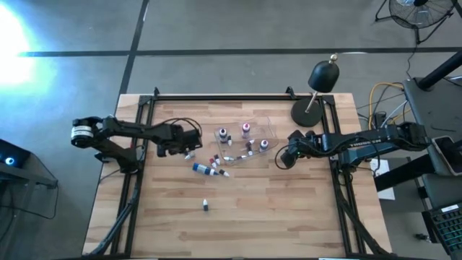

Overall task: Pick & Place food coloring
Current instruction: Put the small black food coloring bottle into the transparent container

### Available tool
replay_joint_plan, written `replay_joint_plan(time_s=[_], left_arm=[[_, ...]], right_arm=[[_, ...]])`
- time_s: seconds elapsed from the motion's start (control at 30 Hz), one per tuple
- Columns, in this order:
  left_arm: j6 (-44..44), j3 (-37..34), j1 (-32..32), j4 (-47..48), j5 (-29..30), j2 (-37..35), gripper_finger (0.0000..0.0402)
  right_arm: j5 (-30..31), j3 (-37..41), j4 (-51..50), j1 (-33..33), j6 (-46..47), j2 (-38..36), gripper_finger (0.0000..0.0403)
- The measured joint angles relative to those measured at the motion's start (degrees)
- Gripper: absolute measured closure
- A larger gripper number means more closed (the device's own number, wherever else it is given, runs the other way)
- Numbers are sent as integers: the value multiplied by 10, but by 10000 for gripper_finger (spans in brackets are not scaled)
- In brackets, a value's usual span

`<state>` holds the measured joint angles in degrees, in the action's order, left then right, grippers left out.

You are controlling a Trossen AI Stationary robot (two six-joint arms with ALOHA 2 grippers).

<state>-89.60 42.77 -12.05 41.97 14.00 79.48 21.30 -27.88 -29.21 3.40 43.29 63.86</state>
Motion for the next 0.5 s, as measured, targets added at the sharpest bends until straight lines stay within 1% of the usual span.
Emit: replay_joint_plan(time_s=[0.13,0.3,0.4,0.5], left_arm=[[-36,-23,-1,-5,11,0,209],[-39,-51,-1,-58,-3,0,213],[-51,-64,-1,-75,-4,0,231],[-54,-65,-1,-73,-2,0,260]], right_arm=[[14,0,0,0,0,0,200],[18,0,1,0,0,0,200],[18,0,1,0,-2,0,200],[18,0,1,0,-4,0,200]])
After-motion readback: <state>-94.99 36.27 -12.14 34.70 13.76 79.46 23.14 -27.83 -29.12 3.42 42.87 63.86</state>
